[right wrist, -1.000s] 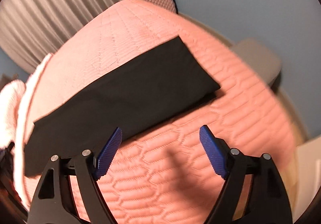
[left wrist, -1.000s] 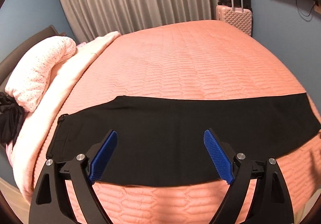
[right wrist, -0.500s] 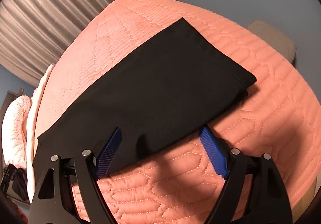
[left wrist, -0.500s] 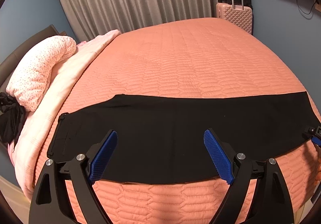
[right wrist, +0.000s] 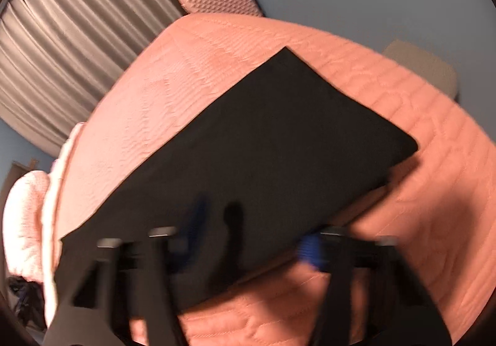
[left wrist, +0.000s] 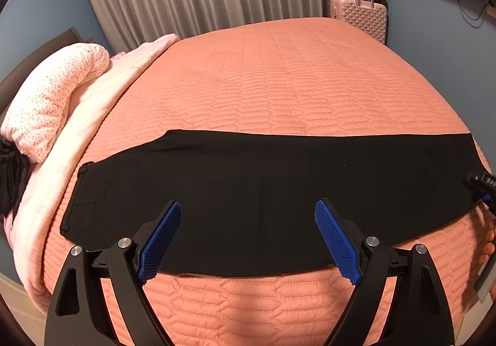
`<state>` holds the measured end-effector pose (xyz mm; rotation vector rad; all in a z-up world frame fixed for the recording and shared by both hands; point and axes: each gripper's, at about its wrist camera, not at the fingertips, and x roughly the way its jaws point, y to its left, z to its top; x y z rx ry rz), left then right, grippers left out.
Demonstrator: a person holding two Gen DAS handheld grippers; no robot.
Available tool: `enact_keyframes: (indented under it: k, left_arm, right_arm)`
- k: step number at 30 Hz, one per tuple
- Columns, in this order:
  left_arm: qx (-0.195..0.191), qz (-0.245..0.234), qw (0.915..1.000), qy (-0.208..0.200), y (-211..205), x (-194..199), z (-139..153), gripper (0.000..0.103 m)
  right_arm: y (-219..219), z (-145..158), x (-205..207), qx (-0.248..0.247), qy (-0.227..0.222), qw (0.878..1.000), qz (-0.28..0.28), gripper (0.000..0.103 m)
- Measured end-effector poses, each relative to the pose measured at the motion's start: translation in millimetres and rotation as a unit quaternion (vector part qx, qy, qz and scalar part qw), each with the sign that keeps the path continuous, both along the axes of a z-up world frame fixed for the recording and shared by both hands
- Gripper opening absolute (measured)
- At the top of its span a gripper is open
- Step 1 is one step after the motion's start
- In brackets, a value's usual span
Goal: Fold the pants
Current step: 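Grasp the hem end of the black strip with the right tool and fold it toward the waistband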
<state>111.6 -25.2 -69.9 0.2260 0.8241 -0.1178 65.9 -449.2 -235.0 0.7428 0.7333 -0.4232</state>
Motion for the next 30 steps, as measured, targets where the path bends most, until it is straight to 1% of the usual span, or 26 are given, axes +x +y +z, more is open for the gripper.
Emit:
enact_keyframes:
  k: [1,2,4,6,7,8,10,11,12,13,14,16,17,19,20,21,22,24,25,26,27,28,29,30]
  left_arm:
    - [0.001,0.002,1.0000,-0.002,2.5,-0.2,-0.4,0.086]
    - [0.003,0.002,1.0000,-0.002,4.7,-0.2,-0.7,0.086]
    - [0.006,0.006,1.0000,-0.001,10.5,0.8,-1.9,0.086]
    - [0.006,0.014,0.9999,0.002,19.8,2.7,-3.8,0.086]
    - [0.005,0.019,0.9998,0.003,24.6,3.5,-4.5,0.086]
    - [0.003,0.025,0.9997,0.003,31.2,4.5,-5.3,0.086]
    - [0.000,0.037,0.9993,0.005,44.7,6.5,-7.4,0.086]
    - [0.000,0.045,0.9990,0.006,54.5,7.6,-8.9,0.086]
    - [-0.001,0.051,0.9987,0.006,62.0,7.9,-9.7,0.086]
    - [-0.002,0.056,0.9984,0.006,69.4,8.3,-10.2,0.086]
    - [-0.002,0.063,0.9980,0.008,81.0,9.1,-11.9,0.086]
    - [-0.005,0.075,0.9971,0.012,100.1,9.8,-15.2,0.086]
    - [-0.007,0.080,0.9966,0.014,109.3,10.4,-16.9,0.086]
    - [-0.011,0.090,0.9957,0.018,128.6,10.9,-19.7,0.086]
    - [-0.012,0.093,0.9954,0.019,136.6,11.7,-21.3,0.086]
    - [-0.011,0.096,0.9951,0.021,144.7,12.4,-23.7,0.086]
    - [-0.011,0.098,0.9948,0.024,151.1,13.4,-25.8,0.086]
    - [-0.006,0.100,0.9946,0.028,165.0,16.0,-31.9,0.086]
    - [-0.001,0.101,0.9944,0.031,170.4,17.9,-35.1,0.086]
    - [0.002,0.100,0.9944,0.033,174.6,19.6,-37.3,0.086]
    - [0.003,0.099,0.9945,0.034,178.8,21.2,-39.3,0.086]
    - [0.004,0.099,0.9945,0.035,182.6,22.6,-41.0,0.086]
    - [0.005,0.097,0.9947,0.034,186.8,23.8,-42.6,0.086]
    - [0.004,0.096,0.9948,0.033,190.8,25.3,-43.4,0.086]
  right_arm:
    - [-2.2,0.0,-1.7,0.009,-0.007,1.000,-0.003,0.016]
    - [-2.2,3.7,-3.1,0.007,-0.012,1.000,-0.001,0.013]
    - [5.0,14.3,0.3,-0.023,-0.006,1.000,0.012,0.011]
    - [25.3,40.8,9.1,-0.079,-0.008,0.996,0.045,0.009]
    - [32.8,50.5,12.4,-0.093,-0.011,0.994,0.057,0.009]
    - [47.9,66.9,19.9,-0.118,-0.016,0.990,0.080,0.009]
    - [89.0,99.2,40.3,-0.171,-0.025,0.975,0.139,0.008]
    - [105.6,109.3,48.3,-0.185,-0.030,0.969,0.162,0.008]
    - [132.1,121.8,60.0,-0.205,-0.037,0.958,0.198,0.008]
    - [151.0,128.6,68.4,-0.216,-0.042,0.950,0.223,0.008]
    - [180.3,135.7,79.9,-0.228,-0.049,0.937,0.260,0.008]
    - [240.6,139.3,101.0,-0.249,-0.055,0.908,0.332,0.008]
    - [261.3,136.8,109.1,-0.257,-0.052,0.897,0.356,0.008]
    - [316.0,118.8,126.7,-0.258,-0.041,0.870,0.418,0.008]
    - [333.5,107.2,131.6,-0.254,-0.030,0.862,0.438,0.008]
    - [352.7,90.6,136.0,-0.253,-0.016,0.851,0.459,0.008]
    - [376.0,65.9,141.5,-0.253,0.002,0.837,0.485,0.008]
    - [403.4,28.5,144.4,-0.250,0.034,0.815,0.522,0.008]
    - [420.1,3.6,143.2,-0.258,0.061,0.799,0.540,0.008]
    - [426.9,-5.0,138.6,-0.282,0.063,0.791,0.540,0.009]
    - [436.6,-6.3,128.4,-0.327,0.053,0.776,0.537,0.010]
    - [442.9,-6.4,121.5,-0.352,0.056,0.765,0.537,0.010]
    - [447.1,-3.6,117.3,-0.363,0.065,0.759,0.537,0.015]
    - [447.8,1.4,114.6,-0.358,0.072,0.760,0.538,0.023]
